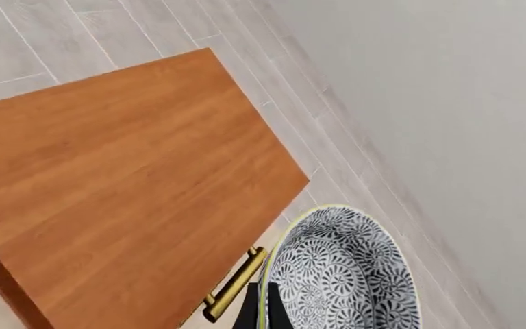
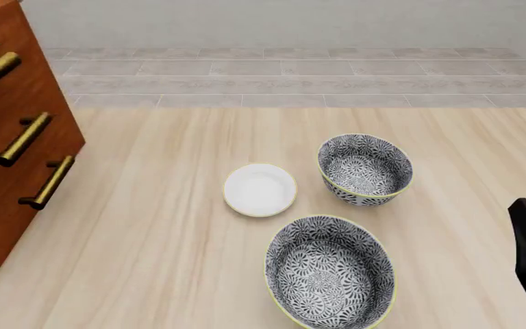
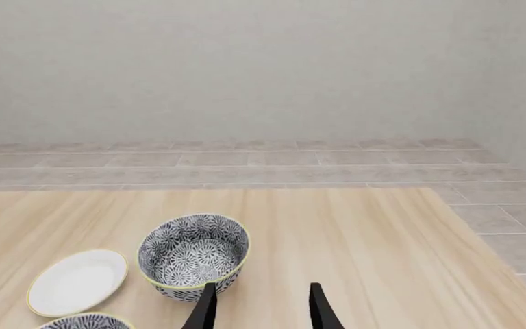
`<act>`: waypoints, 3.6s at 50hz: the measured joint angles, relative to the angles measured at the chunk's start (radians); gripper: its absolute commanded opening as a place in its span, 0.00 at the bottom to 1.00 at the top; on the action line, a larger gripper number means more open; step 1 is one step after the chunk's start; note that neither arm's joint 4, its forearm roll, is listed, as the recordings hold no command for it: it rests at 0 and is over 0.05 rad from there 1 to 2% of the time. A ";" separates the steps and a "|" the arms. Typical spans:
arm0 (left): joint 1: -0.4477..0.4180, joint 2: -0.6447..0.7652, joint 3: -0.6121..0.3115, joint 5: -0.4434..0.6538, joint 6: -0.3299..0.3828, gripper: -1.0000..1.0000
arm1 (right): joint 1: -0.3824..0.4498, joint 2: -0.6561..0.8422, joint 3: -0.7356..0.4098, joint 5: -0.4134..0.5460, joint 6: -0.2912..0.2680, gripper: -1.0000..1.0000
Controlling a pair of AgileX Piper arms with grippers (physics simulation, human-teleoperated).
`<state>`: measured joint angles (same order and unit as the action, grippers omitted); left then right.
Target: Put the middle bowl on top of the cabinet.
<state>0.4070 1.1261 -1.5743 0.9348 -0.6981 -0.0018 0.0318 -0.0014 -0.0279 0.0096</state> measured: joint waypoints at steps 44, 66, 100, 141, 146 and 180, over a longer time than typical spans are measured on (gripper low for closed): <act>0.282 0.066 -0.079 0.014 0.021 0.00 | -0.003 -0.007 0.000 0.007 0.003 1.00; 0.309 0.086 0.012 -0.051 0.004 0.00 | -0.010 -0.007 0.000 0.008 0.013 1.00; 0.333 0.088 0.085 -0.114 -0.009 0.00 | -0.012 0.000 0.000 0.003 0.020 1.00; 0.347 0.096 0.117 -0.138 0.016 0.00 | -0.012 -0.005 0.001 0.008 0.023 1.00; 0.348 0.095 0.119 -0.139 0.017 0.00 | -0.012 -0.006 0.001 0.008 0.023 1.00; 0.337 0.063 0.148 -0.167 -0.039 1.00 | -0.012 0.004 0.000 -0.002 0.028 1.00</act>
<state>0.7444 1.1894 -1.4266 0.7680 -0.7370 -0.0137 0.0358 -0.0010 -0.0303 0.0372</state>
